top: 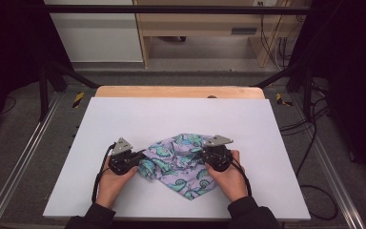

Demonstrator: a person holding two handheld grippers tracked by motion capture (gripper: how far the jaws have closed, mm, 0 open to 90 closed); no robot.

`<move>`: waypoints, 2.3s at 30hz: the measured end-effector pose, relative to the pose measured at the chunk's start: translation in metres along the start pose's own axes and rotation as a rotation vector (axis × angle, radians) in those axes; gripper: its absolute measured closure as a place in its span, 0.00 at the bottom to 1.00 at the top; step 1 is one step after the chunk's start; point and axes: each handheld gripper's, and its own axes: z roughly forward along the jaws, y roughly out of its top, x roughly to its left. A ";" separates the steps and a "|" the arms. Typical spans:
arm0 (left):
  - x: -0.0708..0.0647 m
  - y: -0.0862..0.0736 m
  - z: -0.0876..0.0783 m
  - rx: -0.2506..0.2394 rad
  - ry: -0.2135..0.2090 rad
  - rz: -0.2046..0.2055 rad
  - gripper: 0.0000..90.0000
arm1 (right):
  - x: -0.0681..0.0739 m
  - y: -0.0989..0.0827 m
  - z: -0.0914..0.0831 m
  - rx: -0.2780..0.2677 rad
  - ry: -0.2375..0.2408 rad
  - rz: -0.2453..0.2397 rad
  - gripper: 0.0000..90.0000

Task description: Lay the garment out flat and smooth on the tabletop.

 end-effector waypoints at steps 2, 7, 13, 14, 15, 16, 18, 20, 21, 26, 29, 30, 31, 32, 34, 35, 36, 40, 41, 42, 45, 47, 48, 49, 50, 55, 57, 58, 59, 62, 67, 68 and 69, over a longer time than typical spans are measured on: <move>0.000 0.000 0.000 0.001 0.000 0.000 0.99 | 0.005 0.001 -0.001 -0.007 0.004 -0.020 0.73; 0.000 -0.001 0.000 0.005 -0.001 0.004 0.99 | 0.019 0.008 -0.008 -0.039 0.000 -0.089 0.62; -0.002 0.000 0.000 0.003 -0.001 0.006 0.99 | 0.031 0.016 -0.002 -0.041 0.020 -0.171 0.52; -0.002 0.000 0.000 0.003 -0.002 0.004 0.99 | 0.032 0.016 0.001 -0.032 0.019 -0.181 0.50; -0.002 0.000 0.000 0.003 -0.003 0.003 0.99 | 0.034 0.016 0.005 -0.020 0.019 -0.190 0.49; -0.002 0.000 0.000 0.004 -0.004 0.005 0.99 | 0.035 0.016 0.010 -0.008 0.011 -0.204 0.49; -0.002 0.000 -0.001 -0.001 -0.005 0.004 0.99 | 0.036 0.014 0.017 0.023 -0.014 -0.223 0.51; -0.002 0.001 -0.002 -0.003 -0.005 0.004 0.99 | 0.031 0.014 0.019 0.037 -0.040 -0.218 0.67; -0.002 0.001 -0.002 -0.006 -0.005 0.002 0.99 | 0.028 0.014 0.019 0.038 -0.047 -0.204 0.77; -0.001 0.002 -0.005 -0.022 -0.005 0.001 0.99 | 0.008 0.015 0.011 0.013 -0.015 -0.126 0.96; 0.000 0.004 -0.008 -0.040 -0.006 -0.006 0.99 | -0.004 0.014 0.000 -0.010 -0.004 -0.098 0.97; 0.000 0.005 -0.010 -0.046 -0.005 -0.007 0.99 | -0.009 0.013 -0.005 -0.022 0.007 -0.082 0.97; 0.000 0.007 -0.011 -0.055 -0.005 -0.013 0.99 | -0.012 0.012 -0.008 -0.029 0.010 -0.080 0.97; 0.000 0.009 -0.013 -0.066 -0.005 -0.018 0.99 | -0.015 0.012 -0.013 -0.041 0.009 -0.072 0.97; -0.003 0.015 -0.016 -0.079 -0.009 -0.010 0.99 | -0.022 0.012 -0.024 -0.077 0.021 -0.057 0.97; -0.004 0.018 -0.017 -0.084 -0.009 -0.008 0.99 | -0.025 0.012 -0.030 -0.090 0.016 -0.044 0.97; -0.005 0.021 -0.018 -0.092 -0.011 -0.008 0.99 | -0.029 0.013 -0.036 -0.107 0.015 -0.033 0.97; -0.006 0.034 -0.018 -0.102 -0.017 -0.016 0.99 | -0.044 0.018 -0.058 -0.159 0.005 -0.012 0.98; -0.006 0.038 -0.018 -0.101 -0.019 -0.017 0.99 | -0.046 0.019 -0.061 -0.167 0.006 -0.011 0.98; -0.007 0.042 -0.018 -0.101 -0.021 -0.013 0.99 | -0.049 0.021 -0.066 -0.174 0.007 -0.011 0.98; -0.011 0.052 -0.020 -0.106 -0.009 0.004 1.00 | -0.056 0.023 -0.074 -0.186 0.001 -0.018 0.98; -0.011 0.056 -0.020 -0.109 -0.001 0.015 1.00 | -0.060 0.023 -0.076 -0.189 0.007 -0.011 0.98; -0.011 0.057 -0.020 -0.108 0.001 0.015 1.00 | -0.061 0.022 -0.076 -0.190 0.007 -0.009 0.98; -0.011 0.057 -0.019 -0.107 0.003 0.012 0.99 | -0.062 0.020 -0.075 -0.193 0.008 -0.008 0.98; -0.010 0.057 -0.018 -0.102 0.008 0.009 1.00 | -0.062 0.019 -0.074 -0.199 0.011 -0.002 0.98; -0.011 0.058 -0.018 -0.107 0.008 0.005 1.00 | -0.062 0.012 -0.071 -0.224 0.017 0.037 0.98; -0.012 0.061 -0.020 -0.113 0.016 0.009 1.00 | -0.062 0.012 -0.071 -0.236 0.013 0.043 0.98; -0.012 0.062 -0.021 -0.118 0.024 0.012 1.00 | -0.062 0.012 -0.071 -0.243 0.010 0.047 0.98; -0.011 0.065 -0.021 -0.126 0.022 0.004 1.00 | -0.062 0.013 -0.072 -0.244 0.008 0.051 0.98; -0.011 0.075 -0.022 -0.155 0.008 -0.018 1.00 | -0.066 0.017 -0.073 -0.268 0.005 0.084 0.98; -0.009 0.098 -0.028 -0.180 0.007 -0.014 1.00 | -0.073 0.033 -0.085 -0.320 -0.009 0.113 0.98; -0.008 0.104 -0.030 -0.188 0.013 -0.005 1.00 | -0.075 0.037 -0.088 -0.326 -0.012 0.118 0.98; -0.008 0.108 -0.031 -0.195 0.020 0.001 1.00 | -0.078 0.041 -0.090 -0.332 -0.010 0.126 0.98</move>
